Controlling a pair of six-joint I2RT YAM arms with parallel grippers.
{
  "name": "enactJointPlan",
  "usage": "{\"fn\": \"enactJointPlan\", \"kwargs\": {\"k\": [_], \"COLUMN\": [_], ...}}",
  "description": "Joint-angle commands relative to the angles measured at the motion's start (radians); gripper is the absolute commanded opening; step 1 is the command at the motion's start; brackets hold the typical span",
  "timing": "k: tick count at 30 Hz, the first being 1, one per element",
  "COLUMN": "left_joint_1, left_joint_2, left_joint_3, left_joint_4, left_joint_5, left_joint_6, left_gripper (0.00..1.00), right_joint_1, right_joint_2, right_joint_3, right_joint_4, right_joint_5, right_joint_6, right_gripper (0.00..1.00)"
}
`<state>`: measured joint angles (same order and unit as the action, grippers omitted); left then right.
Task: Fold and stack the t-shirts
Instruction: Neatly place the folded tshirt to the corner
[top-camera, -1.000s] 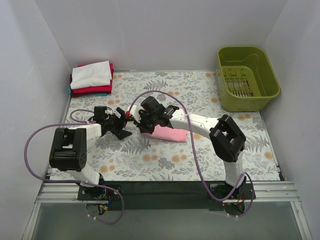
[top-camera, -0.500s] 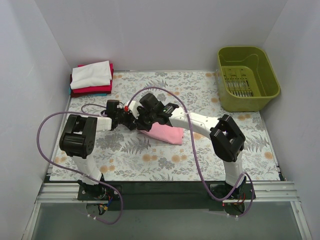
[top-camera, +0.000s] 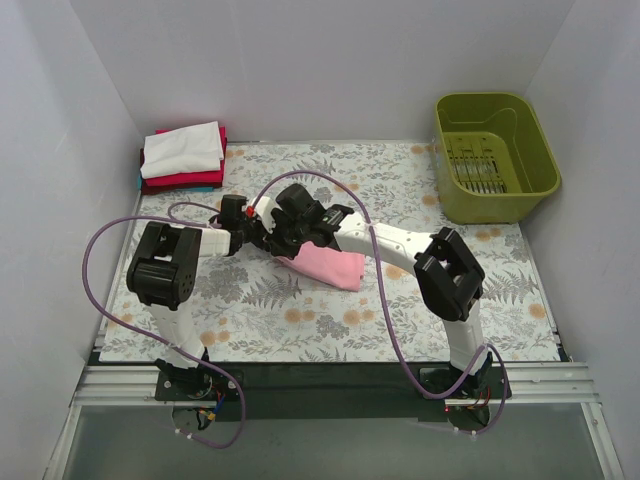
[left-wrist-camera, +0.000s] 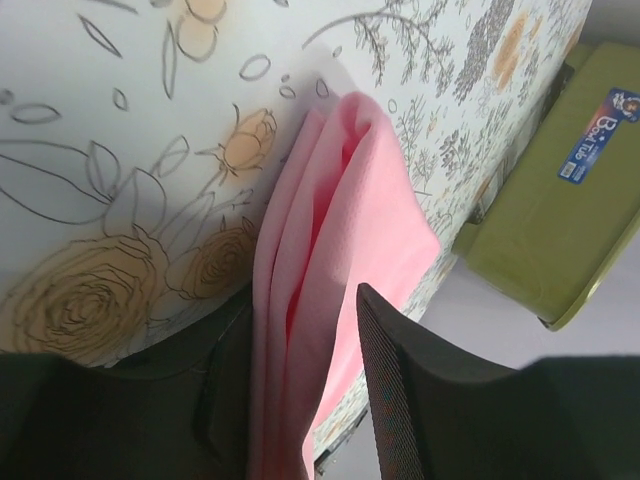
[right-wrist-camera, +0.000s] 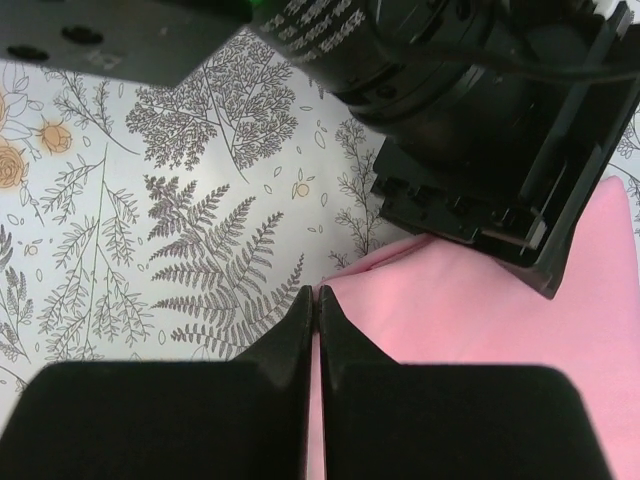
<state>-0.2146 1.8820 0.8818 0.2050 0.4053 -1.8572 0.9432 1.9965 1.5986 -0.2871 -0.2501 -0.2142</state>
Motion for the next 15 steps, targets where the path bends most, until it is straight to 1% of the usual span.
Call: {"fn": "enactJointPlan", "kwargs": {"k": [1, 3, 4, 6, 8, 9, 10, 12, 13, 15], "left_joint_1": [-0.034, -0.043, -0.049, -0.049, -0.049, -0.049, -0.049, -0.048, -0.046, -0.042], "left_joint_2": [-0.007, -0.011, -0.011, -0.009, -0.006, -0.003, 0.005, 0.015, 0.022, 0.052], "left_joint_3": [0.002, -0.007, -0.009, -0.001, 0.017, 0.038, 0.049, 0.103, 0.127, 0.187], "left_joint_4": [-0.067, -0.065, -0.065, -0.064, -0.073, -0.087, -0.093, -0.122, -0.140, -0.180], "left_joint_5": [-0.039, -0.043, -0.046, -0.059, -0.075, -0.080, -0.091, -0.109, -0.124, -0.144], "left_joint_6": [-0.005, -0.007, -0.007, -0.002, 0.018, 0.029, 0.044, 0.078, 0.128, 0.215], "left_gripper": [0.40, 0.40, 0.38, 0.27, 0.21, 0.15, 0.12, 0.00, 0.00, 0.00], "right_joint_1": [-0.007, -0.009, -0.009, -0.009, -0.009, -0.009, -0.009, -0.009, -0.009, -0.024], "right_joint_2": [0.008, 0.012, 0.012, 0.010, 0.005, 0.002, -0.001, -0.010, -0.015, -0.042], "right_joint_3": [0.054, 0.058, 0.058, 0.058, 0.054, 0.050, 0.046, 0.041, 0.034, 0.015], "right_joint_4": [0.042, 0.043, 0.043, 0.043, 0.042, 0.043, 0.043, 0.042, 0.040, 0.040], "right_joint_5": [0.011, 0.009, 0.003, -0.005, -0.015, -0.018, -0.018, -0.024, -0.018, -0.012], "right_joint_6": [0.019, 0.022, 0.024, 0.029, 0.032, 0.035, 0.035, 0.035, 0.033, 0.032], "right_gripper": [0.01, 0.01, 0.01, 0.01, 0.01, 0.01, 0.01, 0.01, 0.01, 0.16]}}
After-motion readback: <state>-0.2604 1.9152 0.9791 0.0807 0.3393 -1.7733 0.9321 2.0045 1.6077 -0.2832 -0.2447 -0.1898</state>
